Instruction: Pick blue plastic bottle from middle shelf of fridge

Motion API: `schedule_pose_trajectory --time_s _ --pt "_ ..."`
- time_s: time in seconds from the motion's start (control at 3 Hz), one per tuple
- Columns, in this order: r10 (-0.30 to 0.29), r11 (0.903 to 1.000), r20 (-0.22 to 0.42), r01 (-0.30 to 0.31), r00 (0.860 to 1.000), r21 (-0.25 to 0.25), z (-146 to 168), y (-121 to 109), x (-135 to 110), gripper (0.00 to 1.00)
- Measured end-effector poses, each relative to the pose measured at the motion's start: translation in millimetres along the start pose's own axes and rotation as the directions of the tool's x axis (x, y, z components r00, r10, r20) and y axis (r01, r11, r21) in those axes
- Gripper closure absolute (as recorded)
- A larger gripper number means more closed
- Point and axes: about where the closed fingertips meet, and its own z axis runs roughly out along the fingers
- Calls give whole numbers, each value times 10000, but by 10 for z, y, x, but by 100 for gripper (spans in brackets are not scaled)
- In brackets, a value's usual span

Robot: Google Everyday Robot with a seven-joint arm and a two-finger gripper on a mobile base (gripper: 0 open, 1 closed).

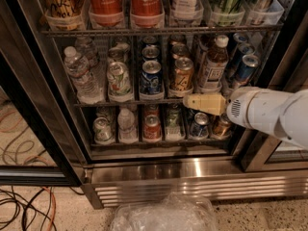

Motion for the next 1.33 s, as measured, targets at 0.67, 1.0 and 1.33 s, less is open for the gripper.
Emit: schedule_pose_trajectory --time_s 0.67,1.0,1.33 --pt "221 9947 1630 -380 9864 953 81 -155 -214 0" --pt "221 9947 1630 -380 9864 953 81 -155 -215 0" --pt "317 9899 1867 -566 9819 1298 113 -315 -188 0"
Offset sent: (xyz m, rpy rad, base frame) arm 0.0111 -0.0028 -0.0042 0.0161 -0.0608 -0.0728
